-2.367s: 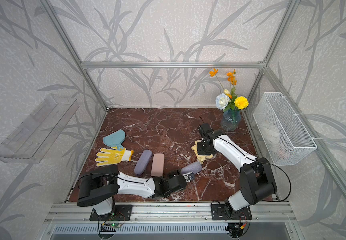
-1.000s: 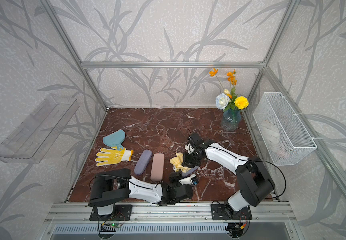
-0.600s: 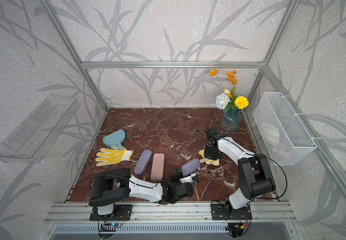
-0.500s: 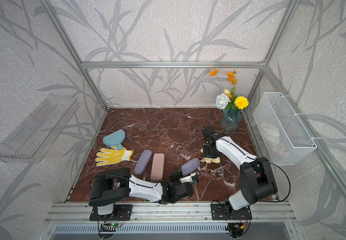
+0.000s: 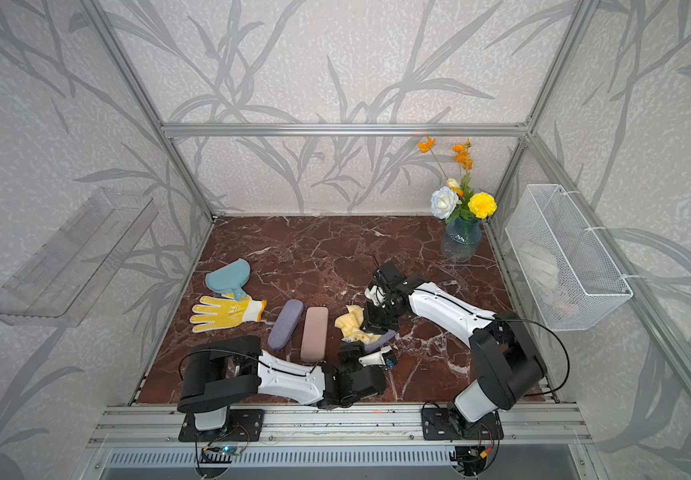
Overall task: Wipe the eyeglass case
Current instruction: Wipe the dirt from the eyeglass case.
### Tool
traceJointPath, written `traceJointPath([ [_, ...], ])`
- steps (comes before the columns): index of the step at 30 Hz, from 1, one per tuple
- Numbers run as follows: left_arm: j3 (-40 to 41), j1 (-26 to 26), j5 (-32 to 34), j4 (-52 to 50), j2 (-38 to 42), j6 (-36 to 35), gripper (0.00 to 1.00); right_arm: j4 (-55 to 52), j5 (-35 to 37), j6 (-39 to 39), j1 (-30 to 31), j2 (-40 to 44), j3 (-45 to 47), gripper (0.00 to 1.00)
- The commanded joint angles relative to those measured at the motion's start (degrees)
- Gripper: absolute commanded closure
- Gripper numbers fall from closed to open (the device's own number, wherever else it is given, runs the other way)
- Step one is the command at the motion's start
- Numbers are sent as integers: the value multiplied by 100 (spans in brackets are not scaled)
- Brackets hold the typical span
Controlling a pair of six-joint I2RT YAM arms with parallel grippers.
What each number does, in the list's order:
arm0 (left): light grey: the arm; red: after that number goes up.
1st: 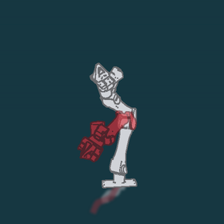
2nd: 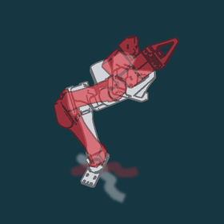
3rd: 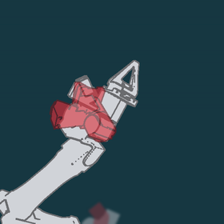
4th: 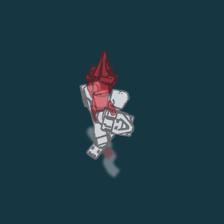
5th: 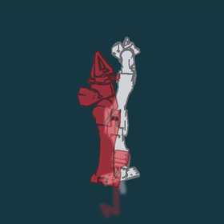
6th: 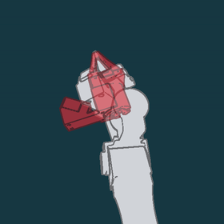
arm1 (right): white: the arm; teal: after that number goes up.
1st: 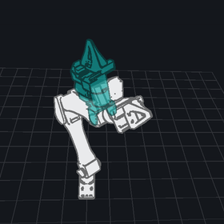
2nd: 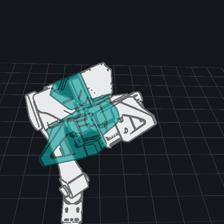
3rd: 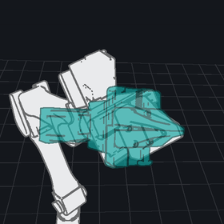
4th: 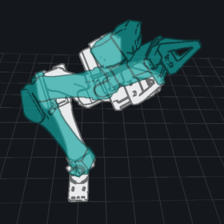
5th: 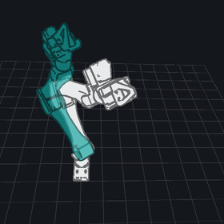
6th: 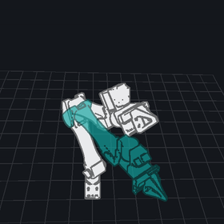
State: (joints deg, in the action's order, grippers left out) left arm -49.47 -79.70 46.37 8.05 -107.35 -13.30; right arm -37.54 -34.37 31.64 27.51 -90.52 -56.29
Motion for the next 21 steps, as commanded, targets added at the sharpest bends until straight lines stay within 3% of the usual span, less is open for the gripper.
traceJointPath([
  [1,23,51,12,-124,-133,99,88,-620,847,-562,-647,-186,308,100],
  [5,28,73,-39,-132,-119,116,88,-1028,2302,-703,-1295,-54,357,100],
  [8,60,115,-195,-110,-88,117,88,-1247,3257,-830,-1424,144,272,100],
  [11,194,330,-918,16,49,86,88,-1265,3649,-1038,-1401,358,53,100],
  [16,63,1095,-2726,-411,220,21,88,-1365,4665,-1583,-878,112,-591,100],
  [21,53,1156,-2895,-289,125,56,89,-1523,4660,-1966,-405,-1127,-1271,100],
])
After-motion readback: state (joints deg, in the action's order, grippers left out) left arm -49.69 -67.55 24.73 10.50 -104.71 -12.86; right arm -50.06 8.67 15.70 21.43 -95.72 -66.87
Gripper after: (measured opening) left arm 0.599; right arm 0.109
